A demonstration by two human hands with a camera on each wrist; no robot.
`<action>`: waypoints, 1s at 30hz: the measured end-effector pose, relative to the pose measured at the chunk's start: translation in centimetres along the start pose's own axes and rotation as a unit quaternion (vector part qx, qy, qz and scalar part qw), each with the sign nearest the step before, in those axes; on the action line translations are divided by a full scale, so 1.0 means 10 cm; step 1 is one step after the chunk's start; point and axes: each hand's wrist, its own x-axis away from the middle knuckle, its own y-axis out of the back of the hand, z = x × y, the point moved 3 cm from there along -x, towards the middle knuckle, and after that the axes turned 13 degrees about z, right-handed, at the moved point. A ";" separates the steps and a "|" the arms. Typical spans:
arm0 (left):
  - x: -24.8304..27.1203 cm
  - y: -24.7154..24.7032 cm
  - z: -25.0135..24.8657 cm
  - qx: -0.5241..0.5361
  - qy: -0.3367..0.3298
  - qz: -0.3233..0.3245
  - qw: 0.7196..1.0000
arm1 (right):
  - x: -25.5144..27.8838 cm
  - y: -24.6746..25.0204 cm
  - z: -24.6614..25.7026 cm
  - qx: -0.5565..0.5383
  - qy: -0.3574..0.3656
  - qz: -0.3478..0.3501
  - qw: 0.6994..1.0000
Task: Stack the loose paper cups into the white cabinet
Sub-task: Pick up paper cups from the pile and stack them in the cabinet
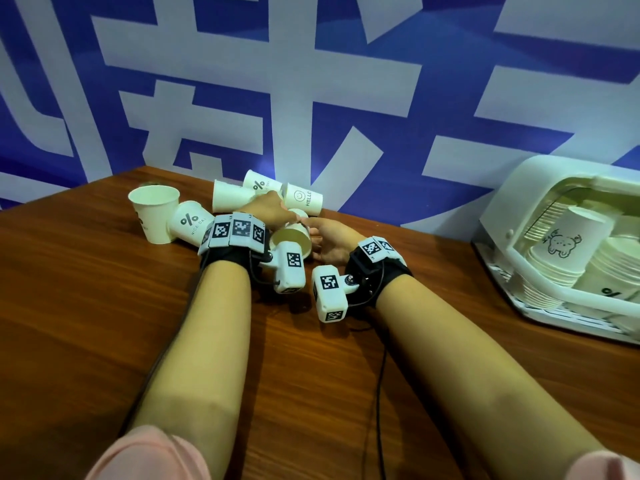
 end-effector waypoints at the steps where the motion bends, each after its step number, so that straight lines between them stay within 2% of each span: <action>1: 0.00 -0.01 -0.01 0.016 -0.002 0.017 1.000 | 0.02 0.02 0.00 -0.001 -0.004 0.009 1.000; 4: 0.01 -0.06 -0.08 0.026 -0.002 0.051 0.998 | 0.08 0.11 0.00 0.008 -0.011 0.006 1.000; 8: 0.06 -0.14 -0.17 -0.039 0.004 0.082 0.996 | 0.23 0.28 -0.01 0.048 -0.018 -0.008 0.999; 11: 0.05 -0.27 -0.27 0.034 -0.026 0.183 0.982 | 0.42 0.43 0.01 0.056 -0.003 -0.043 0.998; 13: 0.13 -0.31 -0.36 0.075 -0.039 0.216 0.973 | 0.56 0.49 0.05 0.063 0.027 -0.049 0.996; 16: 0.36 -0.33 -0.61 0.102 -0.071 0.215 0.969 | 0.79 0.59 0.12 0.102 0.067 -0.051 0.991; 22: 0.59 -0.51 -1.17 0.138 -0.180 0.198 0.954 | 1.44 0.93 0.34 0.200 0.133 -0.090 0.967; 27: 0.76 -0.81 -1.77 0.070 -0.288 0.114 0.948 | 2.05 1.31 0.51 0.257 0.188 -0.144 0.937; 30: 0.81 -0.93 -2.13 0.093 -0.336 0.098 0.932 | 2.39 1.49 0.60 0.271 0.231 -0.200 0.913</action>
